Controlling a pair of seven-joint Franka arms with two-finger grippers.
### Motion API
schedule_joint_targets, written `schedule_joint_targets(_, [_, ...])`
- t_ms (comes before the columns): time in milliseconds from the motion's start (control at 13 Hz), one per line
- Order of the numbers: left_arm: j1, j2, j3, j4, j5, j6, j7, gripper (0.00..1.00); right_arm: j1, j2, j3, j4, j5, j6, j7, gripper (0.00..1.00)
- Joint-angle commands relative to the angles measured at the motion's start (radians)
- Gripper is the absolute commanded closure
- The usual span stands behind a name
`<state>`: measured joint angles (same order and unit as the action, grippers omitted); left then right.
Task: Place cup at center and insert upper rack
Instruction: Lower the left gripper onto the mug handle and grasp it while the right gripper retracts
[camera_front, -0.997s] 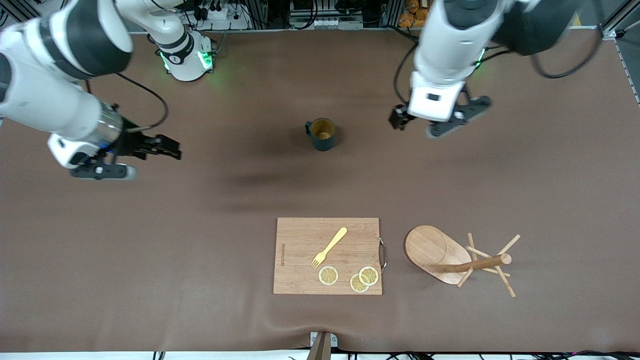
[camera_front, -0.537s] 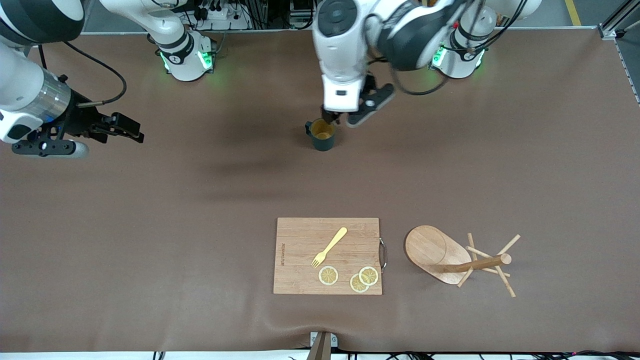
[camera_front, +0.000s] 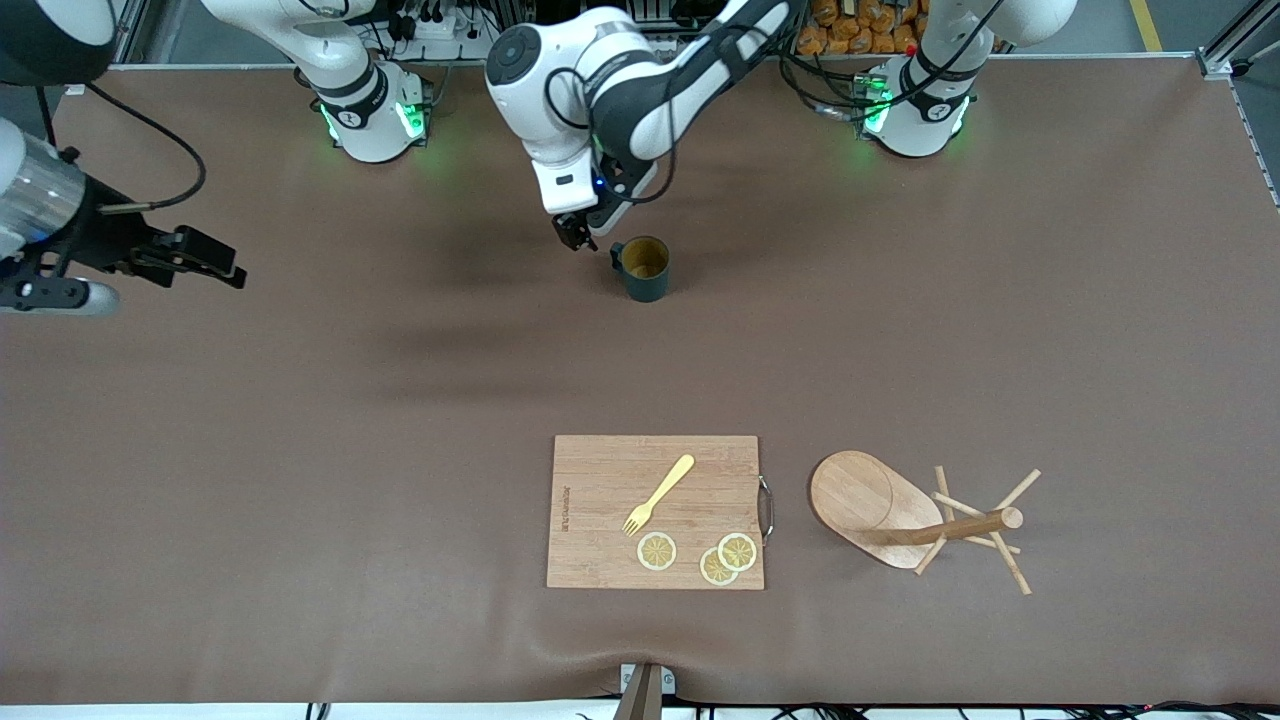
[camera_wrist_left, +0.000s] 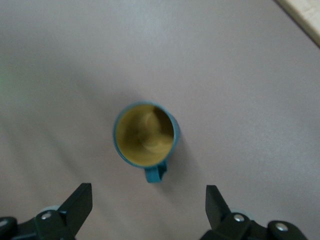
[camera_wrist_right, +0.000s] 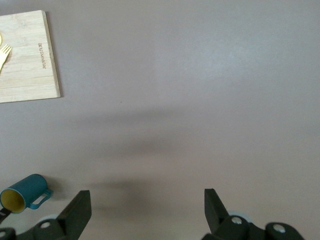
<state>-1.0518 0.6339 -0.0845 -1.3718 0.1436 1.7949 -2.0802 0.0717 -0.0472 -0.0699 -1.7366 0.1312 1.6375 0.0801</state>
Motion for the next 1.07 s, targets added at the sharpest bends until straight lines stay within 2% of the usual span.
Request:
schedule_joint_targets(0, [-0.065, 0.088, 0.015, 0.056, 0.030, 0.009, -0.099, 0.00, -0.023, -0.036, 0.022, -0.020, -0.015, 0.002, -0.014, 0.00])
schedule_joint_targets(230, [-0.126, 0.174, 0.020, 0.062, 0.114, 0.037, -0.245, 0.00, -0.035, -0.033, 0.022, -0.026, -0.022, 0.010, -0.048, 0.00])
schedule_joint_targets(460, [-0.203, 0.254, 0.074, 0.100, 0.171, 0.041, -0.374, 0.00, -0.038, -0.030, 0.027, -0.023, -0.054, 0.022, -0.089, 0.00])
schedule_joint_targets(767, [-0.301, 0.292, 0.179, 0.105, 0.198, 0.049, -0.411, 0.00, -0.035, -0.034, 0.028, -0.017, -0.088, 0.021, -0.151, 0.00])
schedule_joint_targets(997, [-0.330, 0.322, 0.204, 0.105, 0.243, 0.058, -0.425, 0.00, -0.039, -0.039, 0.027, -0.018, -0.093, -0.008, -0.137, 0.00])
